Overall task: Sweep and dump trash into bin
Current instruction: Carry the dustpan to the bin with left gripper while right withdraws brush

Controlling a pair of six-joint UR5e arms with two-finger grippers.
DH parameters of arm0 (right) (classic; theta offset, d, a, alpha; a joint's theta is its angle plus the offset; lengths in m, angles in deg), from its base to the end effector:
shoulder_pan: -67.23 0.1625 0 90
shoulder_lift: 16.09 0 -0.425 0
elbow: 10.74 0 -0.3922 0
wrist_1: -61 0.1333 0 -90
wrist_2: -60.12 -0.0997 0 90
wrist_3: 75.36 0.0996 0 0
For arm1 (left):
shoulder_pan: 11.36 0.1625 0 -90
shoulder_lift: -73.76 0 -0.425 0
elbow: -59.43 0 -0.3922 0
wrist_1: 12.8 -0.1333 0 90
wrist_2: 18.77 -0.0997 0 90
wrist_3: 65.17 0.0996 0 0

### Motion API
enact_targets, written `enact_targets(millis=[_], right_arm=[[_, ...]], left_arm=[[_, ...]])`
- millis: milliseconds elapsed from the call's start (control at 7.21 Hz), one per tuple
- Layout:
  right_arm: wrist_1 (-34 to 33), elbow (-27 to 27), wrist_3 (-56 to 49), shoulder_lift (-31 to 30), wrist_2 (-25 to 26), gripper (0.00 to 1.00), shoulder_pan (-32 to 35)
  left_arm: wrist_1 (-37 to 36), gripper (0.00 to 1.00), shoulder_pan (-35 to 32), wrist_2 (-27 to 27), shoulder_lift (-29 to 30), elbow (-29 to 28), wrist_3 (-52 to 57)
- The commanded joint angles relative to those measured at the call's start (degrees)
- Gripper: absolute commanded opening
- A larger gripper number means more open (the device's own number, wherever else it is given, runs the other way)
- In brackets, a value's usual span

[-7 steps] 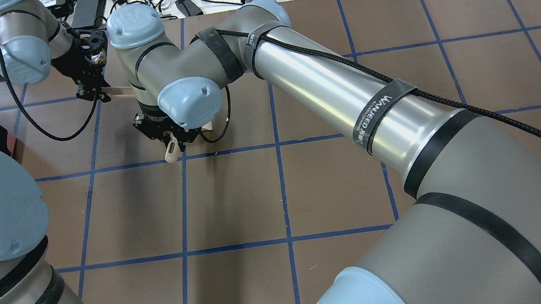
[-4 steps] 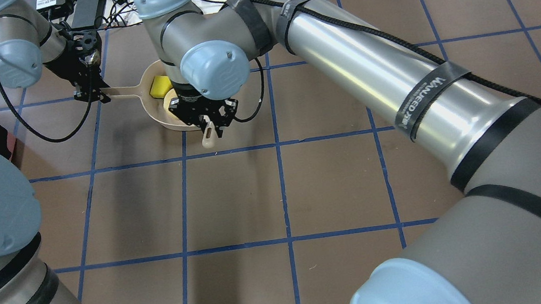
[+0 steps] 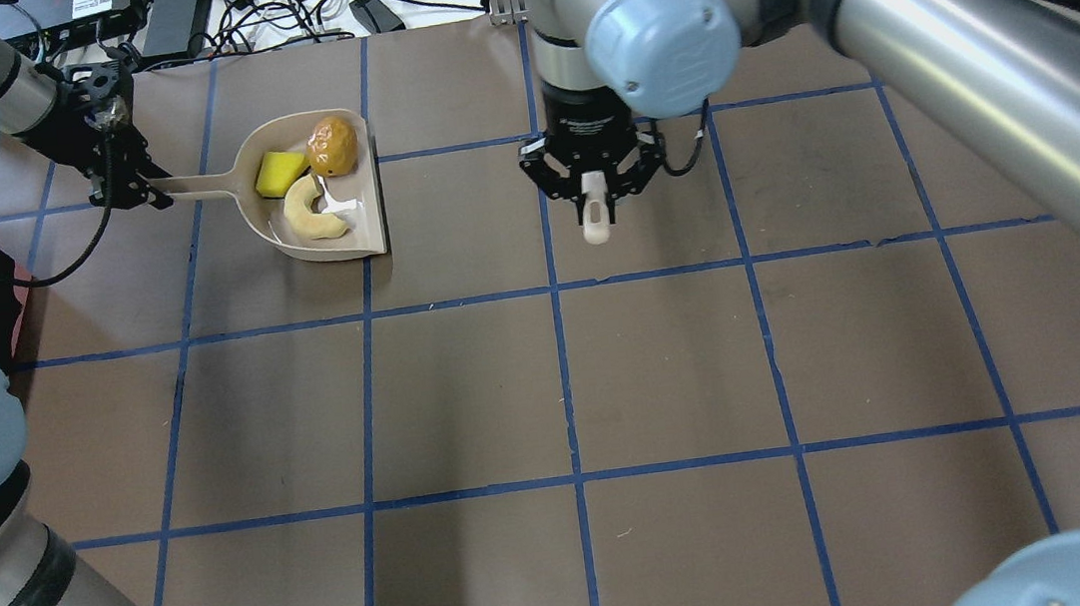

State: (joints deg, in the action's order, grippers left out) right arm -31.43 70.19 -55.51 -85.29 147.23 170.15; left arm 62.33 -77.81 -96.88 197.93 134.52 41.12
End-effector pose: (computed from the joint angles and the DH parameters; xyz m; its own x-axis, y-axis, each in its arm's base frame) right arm 0.2728 -0.5707 0.3658 -0.9922 0.1240 0.0081 0.1236 0.9779 0.1689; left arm 0.1390 -0.7040 0.2800 -0.1325 0.9911 0.0158 0.9667 0.1328 -0.2187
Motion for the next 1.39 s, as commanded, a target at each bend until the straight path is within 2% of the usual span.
enact_targets(millis=[0, 277, 416, 554, 693, 832, 970, 1109, 1248], right_arm=[[0.0, 4.5, -9.8, -5.2, 2.1, 0.00, -11.1], [0.4, 5.5, -18.6, -4.9, 2.3, 0.00, -18.9], [0.6, 8.2, -23.9, -4.8, 2.3, 0.00, -25.2], [-1.3, 11.8, -29.9, -4.4, 2.0, 0.00, -28.4], [-9.8, 14.3, -31.1, -1.1, 3.9, 0.00, -28.6], [-13.9, 14.7, -31.8, 1.7, 5.4, 0.00, -28.7], [-13.7, 14.7, -32.0, 1.9, 6.5, 0.00, -28.9], [-13.2, 14.7, -34.7, 1.8, 10.4, 0.00, -29.1], [-12.5, 14.9, -35.1, 1.9, 11.2, 0.00, -29.3]], left_arm=[[5.2, 0.00, 4.9, 1.5, -3.1, -0.3, 3.4], [10.3, 0.00, 11.0, 2.3, -6.7, -1.0, 6.8], [15.4, 0.00, 13.9, 1.9, -7.9, -4.0, 9.1], [20.9, 0.00, 17.1, 1.7, -8.1, -8.2, 11.2], [25.3, 0.00, 20.4, 1.5, -7.7, -12.5, 14.5], [28.4, 0.00, 24.2, 0.0, -7.3, -15.9, 17.9], [29.0, 0.00, 28.3, -1.9, -6.6, -19.2, 22.1], [28.9, 0.00, 32.1, -4.4, -5.9, -21.4, 26.3], [28.5, 0.00, 34.8, -6.8, -5.8, -22.4, 29.3]])
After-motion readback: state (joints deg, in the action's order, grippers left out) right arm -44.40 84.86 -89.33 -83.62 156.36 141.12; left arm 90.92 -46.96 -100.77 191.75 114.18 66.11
